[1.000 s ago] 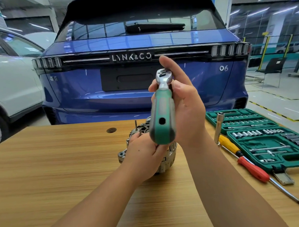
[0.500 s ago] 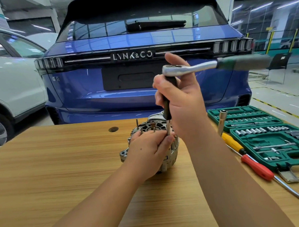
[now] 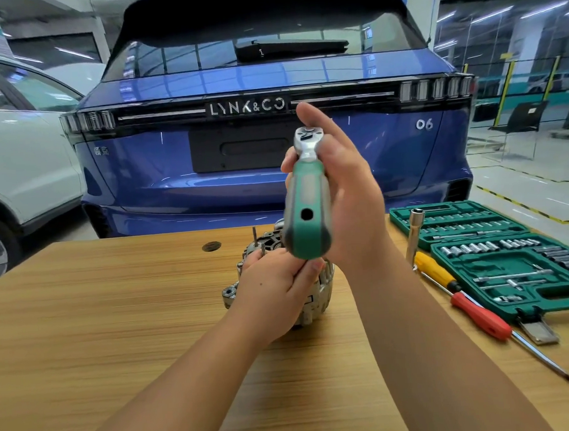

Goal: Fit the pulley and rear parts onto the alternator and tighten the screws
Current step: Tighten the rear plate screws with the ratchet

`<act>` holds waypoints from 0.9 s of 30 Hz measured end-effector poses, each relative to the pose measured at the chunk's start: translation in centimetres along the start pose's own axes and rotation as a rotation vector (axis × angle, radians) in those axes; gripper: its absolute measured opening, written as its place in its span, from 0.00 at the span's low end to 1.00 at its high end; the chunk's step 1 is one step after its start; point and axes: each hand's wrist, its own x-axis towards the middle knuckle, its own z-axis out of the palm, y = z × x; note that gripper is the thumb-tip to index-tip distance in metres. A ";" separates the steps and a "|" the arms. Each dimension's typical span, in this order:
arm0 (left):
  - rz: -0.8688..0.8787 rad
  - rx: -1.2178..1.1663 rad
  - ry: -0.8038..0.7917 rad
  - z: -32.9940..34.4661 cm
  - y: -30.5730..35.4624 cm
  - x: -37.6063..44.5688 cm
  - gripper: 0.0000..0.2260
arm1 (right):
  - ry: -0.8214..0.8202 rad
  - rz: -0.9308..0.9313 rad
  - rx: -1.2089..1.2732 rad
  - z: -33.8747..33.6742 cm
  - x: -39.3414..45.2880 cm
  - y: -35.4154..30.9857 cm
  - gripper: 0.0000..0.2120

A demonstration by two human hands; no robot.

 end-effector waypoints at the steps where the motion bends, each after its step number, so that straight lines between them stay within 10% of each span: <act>1: 0.001 -0.001 -0.002 0.0 0.0 0.0 0.14 | 0.049 0.003 -0.054 0.3 0.0 0.0 0.16; 6: 0.005 0.017 -0.009 -0.2 0.0 -0.2 0.16 | 0.298 0.034 -0.196 0.1 0.5 -0.3 0.07; 16: -0.021 -0.012 -0.004 -0.1 0.0 -0.2 0.13 | 0.013 -0.146 -0.154 0.5 0.2 0.6 0.16; 27: -0.011 -0.082 0.001 -0.3 0.2 -0.5 0.12 | -0.139 0.118 0.120 -1.0 0.8 0.0 0.18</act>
